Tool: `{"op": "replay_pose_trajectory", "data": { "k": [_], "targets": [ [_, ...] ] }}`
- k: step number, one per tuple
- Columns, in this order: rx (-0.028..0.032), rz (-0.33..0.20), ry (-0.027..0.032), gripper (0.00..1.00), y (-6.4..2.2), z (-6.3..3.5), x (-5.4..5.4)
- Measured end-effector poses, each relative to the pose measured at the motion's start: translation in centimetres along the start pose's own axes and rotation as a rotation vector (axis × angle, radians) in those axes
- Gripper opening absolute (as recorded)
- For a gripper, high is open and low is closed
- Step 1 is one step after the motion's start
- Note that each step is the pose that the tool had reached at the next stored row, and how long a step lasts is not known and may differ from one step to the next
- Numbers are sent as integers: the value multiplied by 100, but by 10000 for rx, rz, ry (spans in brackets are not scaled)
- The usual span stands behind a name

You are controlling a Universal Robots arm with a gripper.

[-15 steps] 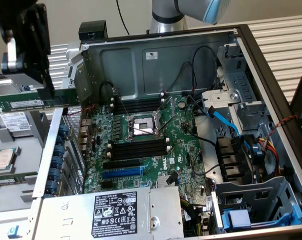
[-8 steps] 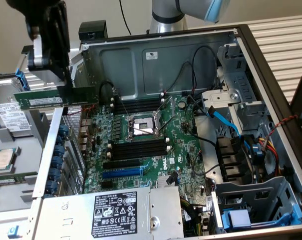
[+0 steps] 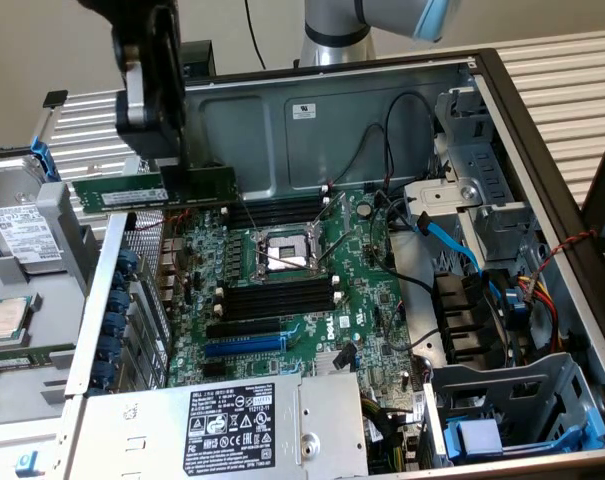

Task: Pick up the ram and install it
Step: 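Pick up the ram and move it above insertion slot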

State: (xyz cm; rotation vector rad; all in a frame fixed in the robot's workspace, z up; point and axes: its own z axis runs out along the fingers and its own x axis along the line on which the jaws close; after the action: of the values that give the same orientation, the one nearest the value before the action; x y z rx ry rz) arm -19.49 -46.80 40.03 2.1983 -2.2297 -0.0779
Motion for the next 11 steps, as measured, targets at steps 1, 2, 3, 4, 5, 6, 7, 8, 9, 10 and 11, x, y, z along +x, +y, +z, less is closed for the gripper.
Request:
{"op": "replay_pose_trajectory", "data": {
  "k": [1, 2, 3, 4, 5, 6, 7, 8, 9, 10, 11],
  "targets": [
    [-2, 0, 0, 12, -45, -2, -1],
    [-2, 1, 0, 12, -92, -4, -1],
    [-2, 1, 0, 12, -138, -6, -2],
    [-3, 0, 1, 12, -183, -8, -4],
    [-3, 0, 0, 12, -229, -9, -7],
    [-3, 1, 1, 12, -268, -10, -13],
    [-3, 2, 0, 12, -301, -10, -19],
    [-3, 3, 0, 12, -337, -10, -29],
    [-2, 2, -1, 12, -362, -6, -47],
    [-3, 2, 0, 12, -386, -3, -68],
    [-2, 2, 0, 12, -409, 1, -90]
  ]
}}
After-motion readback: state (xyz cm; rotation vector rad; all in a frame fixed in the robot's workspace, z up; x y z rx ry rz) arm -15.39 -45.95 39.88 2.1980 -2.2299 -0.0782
